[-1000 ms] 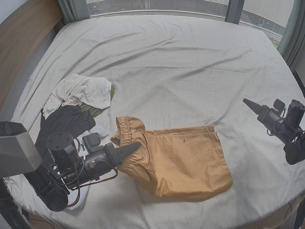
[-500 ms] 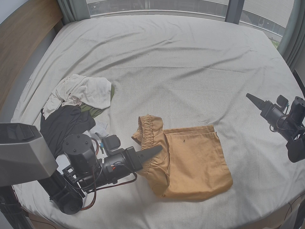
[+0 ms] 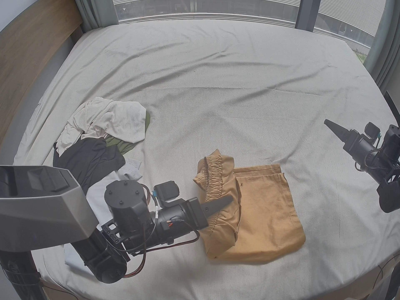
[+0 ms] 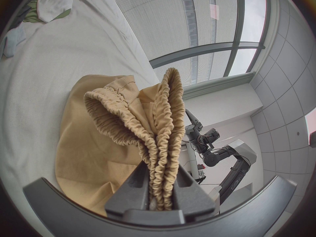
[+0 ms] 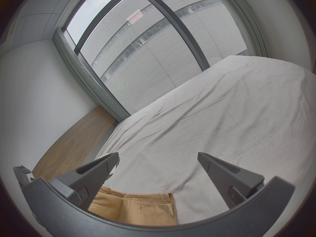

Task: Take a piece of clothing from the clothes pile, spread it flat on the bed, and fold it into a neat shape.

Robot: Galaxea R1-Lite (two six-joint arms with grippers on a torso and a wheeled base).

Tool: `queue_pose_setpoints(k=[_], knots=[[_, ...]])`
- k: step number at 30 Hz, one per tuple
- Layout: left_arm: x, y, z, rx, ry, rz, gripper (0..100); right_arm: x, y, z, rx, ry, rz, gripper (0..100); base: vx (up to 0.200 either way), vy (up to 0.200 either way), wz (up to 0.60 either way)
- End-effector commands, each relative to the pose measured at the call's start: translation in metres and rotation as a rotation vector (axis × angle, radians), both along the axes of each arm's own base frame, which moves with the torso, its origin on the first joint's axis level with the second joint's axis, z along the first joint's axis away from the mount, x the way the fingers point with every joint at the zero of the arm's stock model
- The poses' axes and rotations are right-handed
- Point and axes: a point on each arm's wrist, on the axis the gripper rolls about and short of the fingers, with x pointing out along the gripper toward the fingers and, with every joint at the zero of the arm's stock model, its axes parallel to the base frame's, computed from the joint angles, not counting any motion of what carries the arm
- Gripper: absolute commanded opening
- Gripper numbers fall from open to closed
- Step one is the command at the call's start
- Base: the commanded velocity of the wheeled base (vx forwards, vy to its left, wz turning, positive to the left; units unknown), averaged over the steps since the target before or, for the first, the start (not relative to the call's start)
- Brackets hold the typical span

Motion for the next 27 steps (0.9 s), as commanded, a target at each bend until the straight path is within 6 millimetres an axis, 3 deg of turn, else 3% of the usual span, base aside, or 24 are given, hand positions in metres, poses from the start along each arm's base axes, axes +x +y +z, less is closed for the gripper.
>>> queue_pose_setpoints(k=[1, 8, 16, 27], knots=[[0.012, -0.017, -0.016, 0.004, 0.005, -0.011, 0, -0.001, 0.0, 0.001, 0.0, -0.005, 0.001, 100, 0.0, 0.0, 0.0], [0.013, -0.038, -0.027, 0.002, 0.003, -0.054, 0, -0.001, 0.0, 0.001, 0.0, -0.005, -0.002, 100, 0.0, 0.0, 0.0], [0.009, -0.058, -0.023, -0.023, -0.017, -0.103, 0, -0.001, -0.001, 0.002, 0.0, -0.008, -0.002, 100, 0.0, 0.0, 0.0], [0.006, -0.076, -0.028, -0.016, -0.009, -0.137, 0, -0.002, 0.0, 0.004, -0.001, -0.013, 0.001, 100, 0.0, 0.0, 0.0]])
